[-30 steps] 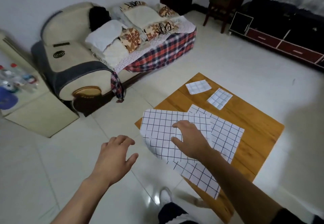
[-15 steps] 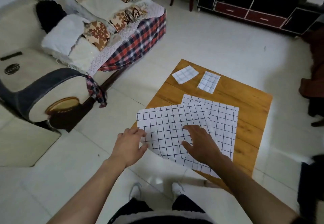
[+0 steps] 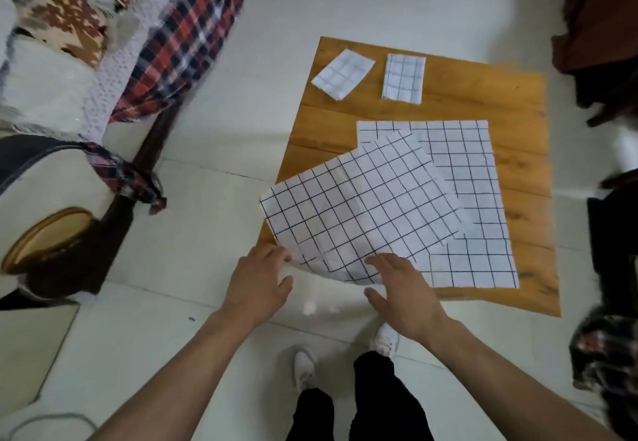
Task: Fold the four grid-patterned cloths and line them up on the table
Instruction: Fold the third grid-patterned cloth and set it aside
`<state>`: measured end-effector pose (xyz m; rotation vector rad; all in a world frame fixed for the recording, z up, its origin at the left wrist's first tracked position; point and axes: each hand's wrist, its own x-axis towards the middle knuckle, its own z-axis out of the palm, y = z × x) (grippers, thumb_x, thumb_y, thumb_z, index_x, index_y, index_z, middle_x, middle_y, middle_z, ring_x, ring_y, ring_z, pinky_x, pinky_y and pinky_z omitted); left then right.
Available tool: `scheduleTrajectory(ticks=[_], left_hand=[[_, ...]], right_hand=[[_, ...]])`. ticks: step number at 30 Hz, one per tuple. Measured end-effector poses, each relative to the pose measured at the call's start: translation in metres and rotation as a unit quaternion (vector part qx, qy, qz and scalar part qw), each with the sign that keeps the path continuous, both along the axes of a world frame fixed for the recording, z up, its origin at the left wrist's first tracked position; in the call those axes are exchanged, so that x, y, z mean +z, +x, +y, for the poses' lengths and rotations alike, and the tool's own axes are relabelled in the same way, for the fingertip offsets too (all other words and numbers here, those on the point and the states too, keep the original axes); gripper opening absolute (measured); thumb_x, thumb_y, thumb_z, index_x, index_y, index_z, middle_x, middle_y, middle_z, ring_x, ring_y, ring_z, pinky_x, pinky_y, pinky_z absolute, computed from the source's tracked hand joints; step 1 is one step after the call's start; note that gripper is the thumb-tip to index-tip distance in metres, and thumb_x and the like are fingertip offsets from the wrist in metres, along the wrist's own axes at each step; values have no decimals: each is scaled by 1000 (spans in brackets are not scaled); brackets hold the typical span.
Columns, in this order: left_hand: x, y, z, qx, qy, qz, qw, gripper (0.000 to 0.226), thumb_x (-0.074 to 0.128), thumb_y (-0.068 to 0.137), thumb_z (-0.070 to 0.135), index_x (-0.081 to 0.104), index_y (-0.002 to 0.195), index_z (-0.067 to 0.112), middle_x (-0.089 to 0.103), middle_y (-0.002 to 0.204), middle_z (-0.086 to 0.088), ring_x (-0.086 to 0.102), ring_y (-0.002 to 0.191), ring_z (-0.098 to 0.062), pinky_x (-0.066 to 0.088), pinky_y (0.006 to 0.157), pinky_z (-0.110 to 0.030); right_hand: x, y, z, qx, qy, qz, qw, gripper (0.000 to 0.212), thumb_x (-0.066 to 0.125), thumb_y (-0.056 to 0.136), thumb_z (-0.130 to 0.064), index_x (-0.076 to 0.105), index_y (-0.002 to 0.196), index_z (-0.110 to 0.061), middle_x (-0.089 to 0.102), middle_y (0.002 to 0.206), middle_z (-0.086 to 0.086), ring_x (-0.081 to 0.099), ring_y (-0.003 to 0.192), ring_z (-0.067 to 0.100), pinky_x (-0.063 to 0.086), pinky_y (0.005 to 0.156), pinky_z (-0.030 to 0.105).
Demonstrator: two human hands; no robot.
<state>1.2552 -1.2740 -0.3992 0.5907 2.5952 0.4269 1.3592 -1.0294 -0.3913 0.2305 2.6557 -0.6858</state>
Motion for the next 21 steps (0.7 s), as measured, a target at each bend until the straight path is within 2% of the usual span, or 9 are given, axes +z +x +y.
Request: scheduleTrajectory(ticks=[4, 8, 11, 13, 18, 21], left_hand=[[-69, -11, -9, -32, 14, 41, 999, 56, 75, 75, 20, 56, 128, 19, 56, 130, 1, 51, 116, -24, 42, 93, -37], [-130, -26, -13, -132, -2, 109, 985, 79, 79, 60, 12, 53, 135, 14, 52, 140, -5, 49, 127, -28, 47, 95, -42], [-160, -39, -11, -166, 5, 175, 970, 72, 70, 65, 3, 55, 135, 10, 53, 139, -9, 50, 127, -32, 47, 91, -47], [-176, -48, -11, -181, 23, 227, 957, 62, 65, 71, 2, 58, 132, 8, 55, 135, -10, 53, 124, -32, 45, 91, -45], [-194, -62, -13, -209, 65, 283, 934, 41, 57, 83, 20, 65, 122, 9, 63, 124, -7, 58, 111, -29, 39, 91, -37], [-191, -66, -12, -250, 101, 306, 913, 28, 62, 83, 19, 69, 109, 11, 67, 116, -5, 61, 105, -28, 40, 91, -37]], right_hand=[[-70, -5, -18, -1, 2, 36, 999, 54, 66, 87, -32, 49, 136, -18, 49, 140, 2, 44, 130, 26, 43, 103, 42], [-129, -14, -35, -10, 12, 75, 997, 60, 70, 83, -35, 47, 136, -19, 44, 147, 5, 37, 138, 27, 40, 108, 45], [-158, -21, -42, -9, 30, 92, 995, 64, 72, 80, -39, 46, 135, -19, 41, 149, 5, 34, 140, 28, 36, 112, 45], [-169, -25, -43, -2, 47, 100, 994, 67, 74, 78, -40, 46, 135, -20, 39, 150, 5, 32, 141, 28, 35, 112, 45], [-179, -31, -39, -10, 56, 117, 991, 69, 74, 78, -45, 47, 135, -17, 41, 148, 5, 34, 141, 28, 36, 112, 46], [-178, -32, -36, -12, 52, 119, 991, 70, 70, 80, -51, 47, 137, -17, 42, 148, 4, 34, 140, 26, 35, 113, 44]])
